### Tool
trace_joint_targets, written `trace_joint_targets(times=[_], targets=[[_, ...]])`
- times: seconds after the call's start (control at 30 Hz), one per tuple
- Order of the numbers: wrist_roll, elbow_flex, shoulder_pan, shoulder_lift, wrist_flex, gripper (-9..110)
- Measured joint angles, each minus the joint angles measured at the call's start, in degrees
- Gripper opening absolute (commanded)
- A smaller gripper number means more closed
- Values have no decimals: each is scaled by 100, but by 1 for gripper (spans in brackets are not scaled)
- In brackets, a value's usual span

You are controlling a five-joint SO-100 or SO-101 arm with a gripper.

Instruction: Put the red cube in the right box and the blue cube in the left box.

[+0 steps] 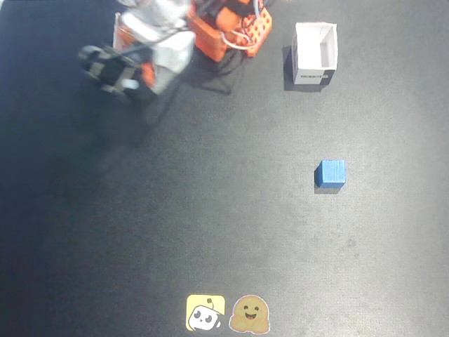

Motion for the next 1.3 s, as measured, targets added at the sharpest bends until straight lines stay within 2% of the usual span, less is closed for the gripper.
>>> trace_joint_targets(times=[0.3, 0.5, 0.83, 1.3], targets=[[79, 264, -1934, 1362, 316, 0], [-44, 483, -2575, 1529, 325, 0], [-360, 817, -3138, 1397, -149, 0], [62, 1951, -3727, 2487, -422, 0]])
